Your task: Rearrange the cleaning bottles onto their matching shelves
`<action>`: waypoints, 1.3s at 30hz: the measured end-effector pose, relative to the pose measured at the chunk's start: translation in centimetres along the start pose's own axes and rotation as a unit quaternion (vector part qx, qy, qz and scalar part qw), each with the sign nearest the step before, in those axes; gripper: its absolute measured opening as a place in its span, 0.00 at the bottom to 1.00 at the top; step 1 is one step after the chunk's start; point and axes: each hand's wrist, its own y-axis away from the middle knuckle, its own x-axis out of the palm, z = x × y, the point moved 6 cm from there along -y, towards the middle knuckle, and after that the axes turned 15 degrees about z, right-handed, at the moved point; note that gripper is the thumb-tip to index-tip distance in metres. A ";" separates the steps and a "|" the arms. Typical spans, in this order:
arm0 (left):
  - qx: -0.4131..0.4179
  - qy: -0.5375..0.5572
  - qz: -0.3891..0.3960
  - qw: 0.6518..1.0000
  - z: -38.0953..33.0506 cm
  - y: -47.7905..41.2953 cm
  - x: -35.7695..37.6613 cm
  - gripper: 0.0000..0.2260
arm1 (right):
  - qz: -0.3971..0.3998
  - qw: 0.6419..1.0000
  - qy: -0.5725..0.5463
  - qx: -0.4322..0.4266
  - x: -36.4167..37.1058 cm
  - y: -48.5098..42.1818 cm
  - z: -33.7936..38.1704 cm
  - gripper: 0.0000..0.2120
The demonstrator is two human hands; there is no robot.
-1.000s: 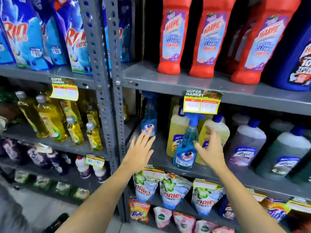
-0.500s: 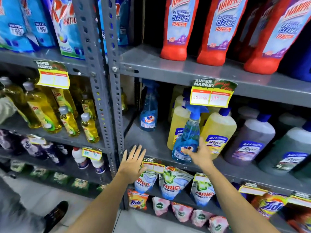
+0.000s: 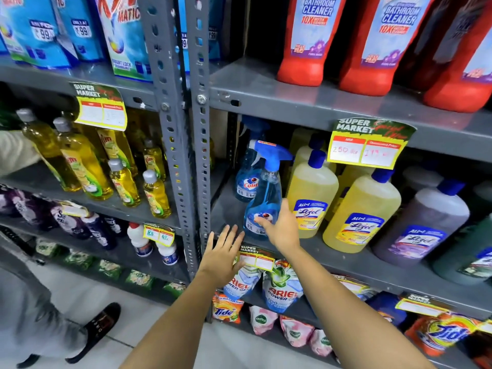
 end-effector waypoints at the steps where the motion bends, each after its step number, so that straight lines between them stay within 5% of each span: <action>1: -0.002 -0.011 -0.003 1.000 0.0 0.1 -0.1 0.34 | -0.001 1.000 -0.002 -0.002 0.3 -0.4 0.4 0.28; 28: -0.001 -0.033 -0.031 0.999 0.2 0.1 0.0 0.33 | 0.095 0.992 -0.076 -0.035 3.1 -5.9 2.0 0.27; 39: 0.004 -0.039 -0.024 0.999 0.2 0.3 -0.2 0.33 | 0.048 0.998 -0.038 -0.021 3.4 -5.7 2.0 0.27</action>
